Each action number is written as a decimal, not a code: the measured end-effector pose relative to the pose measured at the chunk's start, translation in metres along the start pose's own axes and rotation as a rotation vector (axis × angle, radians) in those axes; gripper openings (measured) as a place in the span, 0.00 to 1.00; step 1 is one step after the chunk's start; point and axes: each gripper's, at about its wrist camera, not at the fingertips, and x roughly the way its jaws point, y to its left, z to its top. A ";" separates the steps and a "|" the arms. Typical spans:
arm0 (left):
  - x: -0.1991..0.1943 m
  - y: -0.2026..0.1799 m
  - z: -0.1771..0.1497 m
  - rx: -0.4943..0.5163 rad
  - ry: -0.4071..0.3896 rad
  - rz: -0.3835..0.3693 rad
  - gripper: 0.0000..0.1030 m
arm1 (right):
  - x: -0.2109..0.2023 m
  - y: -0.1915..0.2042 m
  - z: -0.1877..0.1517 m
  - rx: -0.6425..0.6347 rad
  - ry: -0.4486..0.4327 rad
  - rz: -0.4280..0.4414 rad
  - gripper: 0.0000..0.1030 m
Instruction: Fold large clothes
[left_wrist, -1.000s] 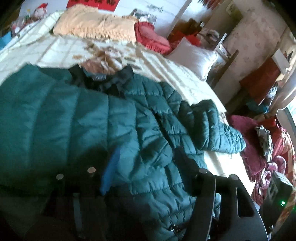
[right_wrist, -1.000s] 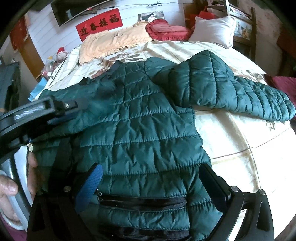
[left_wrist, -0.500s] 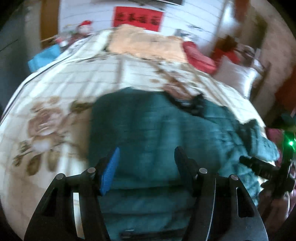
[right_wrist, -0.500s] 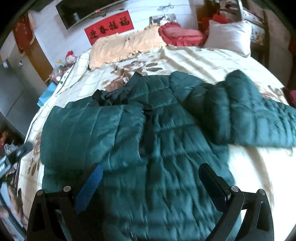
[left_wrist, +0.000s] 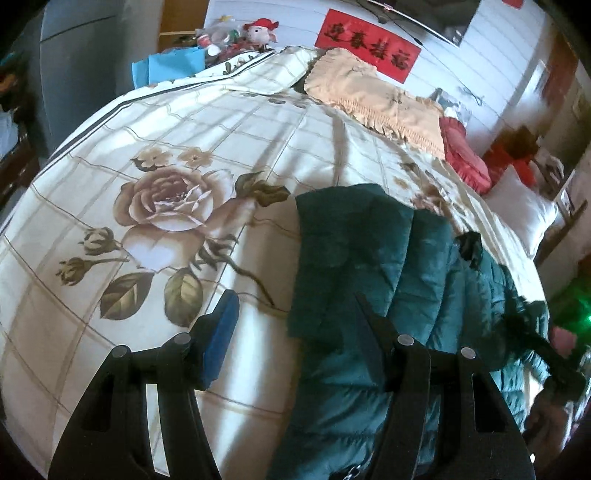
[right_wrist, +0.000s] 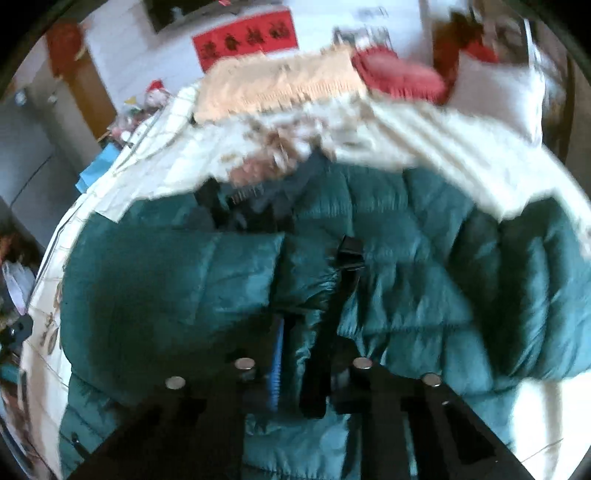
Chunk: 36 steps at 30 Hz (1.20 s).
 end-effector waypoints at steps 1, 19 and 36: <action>0.001 -0.003 0.001 0.000 -0.002 -0.002 0.60 | -0.009 -0.002 0.005 -0.010 -0.033 -0.015 0.14; 0.067 -0.064 -0.007 0.108 0.066 0.077 0.60 | 0.016 -0.071 0.000 0.019 0.021 -0.275 0.12; 0.082 -0.106 -0.005 0.220 -0.008 0.134 0.60 | 0.034 0.039 0.005 -0.120 0.030 -0.030 0.62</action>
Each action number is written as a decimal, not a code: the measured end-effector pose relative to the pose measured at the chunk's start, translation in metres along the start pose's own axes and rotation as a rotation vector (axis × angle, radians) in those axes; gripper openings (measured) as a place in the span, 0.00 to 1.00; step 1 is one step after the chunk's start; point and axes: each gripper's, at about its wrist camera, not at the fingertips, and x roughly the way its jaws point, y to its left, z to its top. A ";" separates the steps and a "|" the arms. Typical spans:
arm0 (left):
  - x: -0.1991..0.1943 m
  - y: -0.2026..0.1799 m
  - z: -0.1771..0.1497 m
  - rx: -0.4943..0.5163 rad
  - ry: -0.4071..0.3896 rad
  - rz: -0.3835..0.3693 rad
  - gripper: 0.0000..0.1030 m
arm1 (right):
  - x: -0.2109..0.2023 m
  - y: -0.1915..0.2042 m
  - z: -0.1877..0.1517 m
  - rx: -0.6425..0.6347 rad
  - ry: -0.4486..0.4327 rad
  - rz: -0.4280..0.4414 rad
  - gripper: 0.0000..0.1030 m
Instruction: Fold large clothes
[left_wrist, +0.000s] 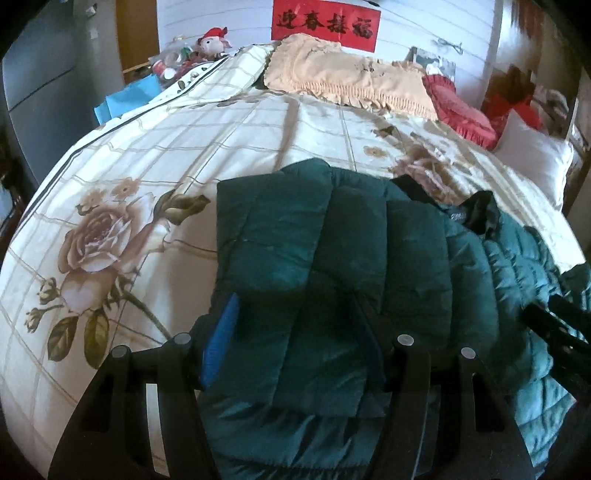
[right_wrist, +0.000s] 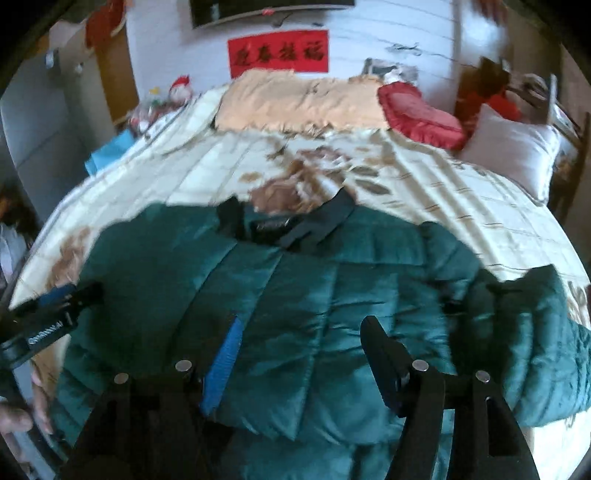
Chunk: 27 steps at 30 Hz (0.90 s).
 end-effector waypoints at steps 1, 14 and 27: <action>0.003 -0.001 -0.001 0.008 0.003 0.007 0.60 | 0.007 0.000 -0.001 0.001 0.008 -0.010 0.62; 0.016 -0.006 -0.005 0.016 0.015 0.018 0.62 | 0.020 -0.013 -0.002 0.042 0.049 -0.067 0.62; 0.017 -0.006 -0.009 0.019 0.004 0.032 0.63 | -0.024 -0.035 -0.028 -0.009 0.008 -0.115 0.62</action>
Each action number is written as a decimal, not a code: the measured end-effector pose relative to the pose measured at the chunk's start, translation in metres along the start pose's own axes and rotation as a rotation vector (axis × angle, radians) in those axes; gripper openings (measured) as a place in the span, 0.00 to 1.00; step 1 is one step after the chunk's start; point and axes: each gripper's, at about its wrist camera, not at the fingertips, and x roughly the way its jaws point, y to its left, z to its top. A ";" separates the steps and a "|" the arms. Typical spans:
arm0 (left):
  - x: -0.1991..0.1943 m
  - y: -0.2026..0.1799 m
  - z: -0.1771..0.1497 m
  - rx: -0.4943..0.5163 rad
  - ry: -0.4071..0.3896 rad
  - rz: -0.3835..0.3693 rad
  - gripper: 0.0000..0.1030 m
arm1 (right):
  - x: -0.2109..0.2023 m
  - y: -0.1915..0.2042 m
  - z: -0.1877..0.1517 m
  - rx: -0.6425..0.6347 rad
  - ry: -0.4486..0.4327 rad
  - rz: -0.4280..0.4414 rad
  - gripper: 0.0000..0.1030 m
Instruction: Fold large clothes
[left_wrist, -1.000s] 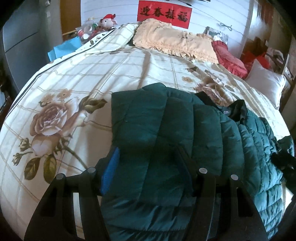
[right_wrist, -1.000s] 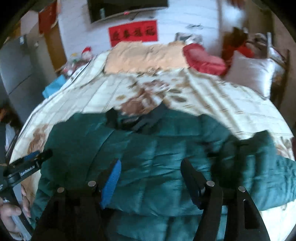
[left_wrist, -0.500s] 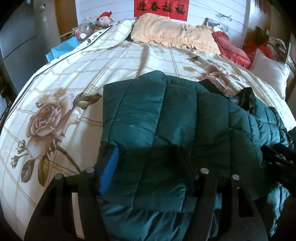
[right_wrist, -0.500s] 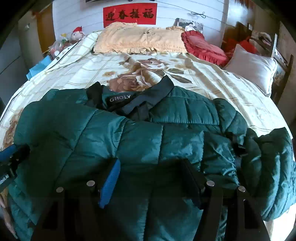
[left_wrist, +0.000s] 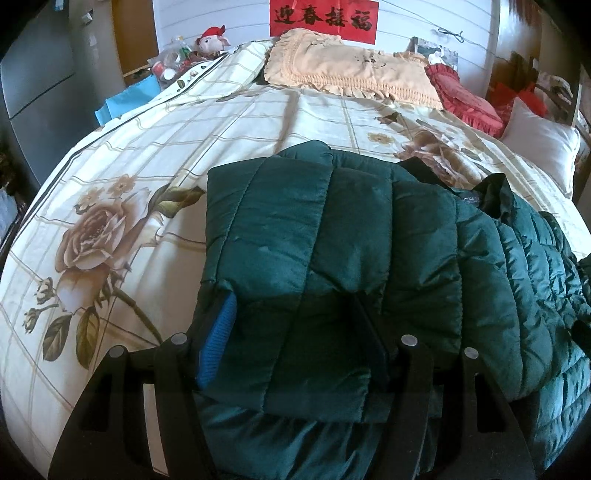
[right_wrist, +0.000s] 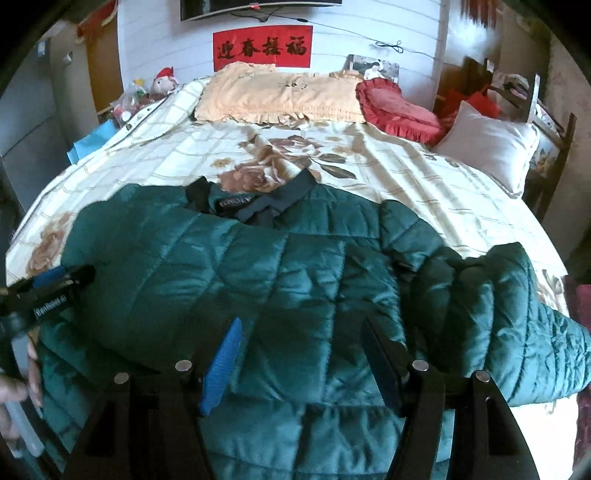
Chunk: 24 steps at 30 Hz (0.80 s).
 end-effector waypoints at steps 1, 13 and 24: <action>0.000 0.001 0.000 0.000 -0.001 0.002 0.63 | 0.004 -0.003 -0.001 0.003 0.007 -0.010 0.62; 0.000 0.001 -0.001 -0.003 -0.002 -0.004 0.64 | 0.031 -0.025 -0.003 0.067 0.070 0.000 0.62; 0.002 -0.002 0.001 -0.016 -0.008 -0.011 0.65 | 0.033 -0.063 0.002 0.213 0.083 0.005 0.66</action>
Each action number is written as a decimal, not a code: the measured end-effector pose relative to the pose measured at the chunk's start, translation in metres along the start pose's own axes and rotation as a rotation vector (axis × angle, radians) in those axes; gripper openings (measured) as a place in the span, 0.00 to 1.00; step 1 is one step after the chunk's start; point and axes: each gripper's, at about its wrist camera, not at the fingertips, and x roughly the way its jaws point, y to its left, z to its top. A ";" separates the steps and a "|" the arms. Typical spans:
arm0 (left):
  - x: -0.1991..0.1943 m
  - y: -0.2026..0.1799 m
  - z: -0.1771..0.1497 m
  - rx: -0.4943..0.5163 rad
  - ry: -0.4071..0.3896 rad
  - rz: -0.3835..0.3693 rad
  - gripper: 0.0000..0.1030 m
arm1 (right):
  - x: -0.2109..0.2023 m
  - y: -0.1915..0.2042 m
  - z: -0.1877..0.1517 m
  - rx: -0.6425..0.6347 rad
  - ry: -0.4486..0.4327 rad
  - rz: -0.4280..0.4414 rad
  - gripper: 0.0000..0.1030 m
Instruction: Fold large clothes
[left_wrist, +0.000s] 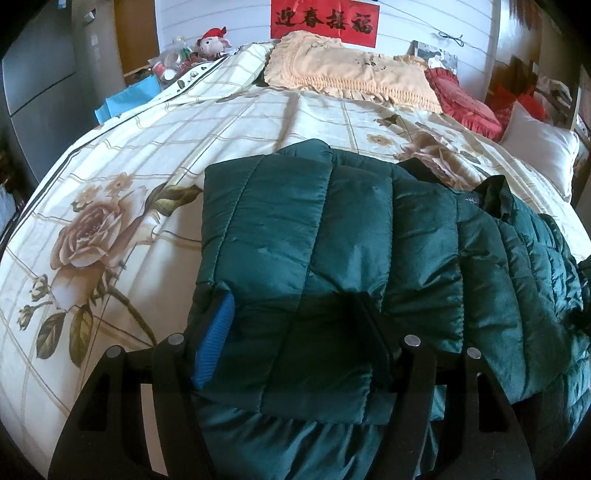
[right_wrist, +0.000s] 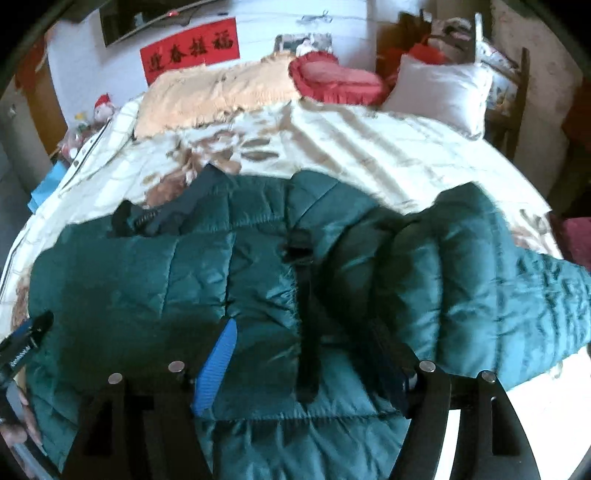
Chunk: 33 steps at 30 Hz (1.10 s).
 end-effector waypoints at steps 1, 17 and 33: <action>0.000 0.000 0.000 0.002 0.002 0.002 0.65 | 0.004 0.004 -0.002 -0.013 0.009 0.009 0.60; 0.002 -0.009 -0.002 -0.008 -0.007 0.026 0.73 | 0.006 -0.004 0.012 -0.049 -0.054 -0.121 0.03; 0.002 -0.007 -0.005 -0.005 -0.021 0.026 0.75 | -0.044 0.048 -0.018 -0.136 -0.139 0.022 0.61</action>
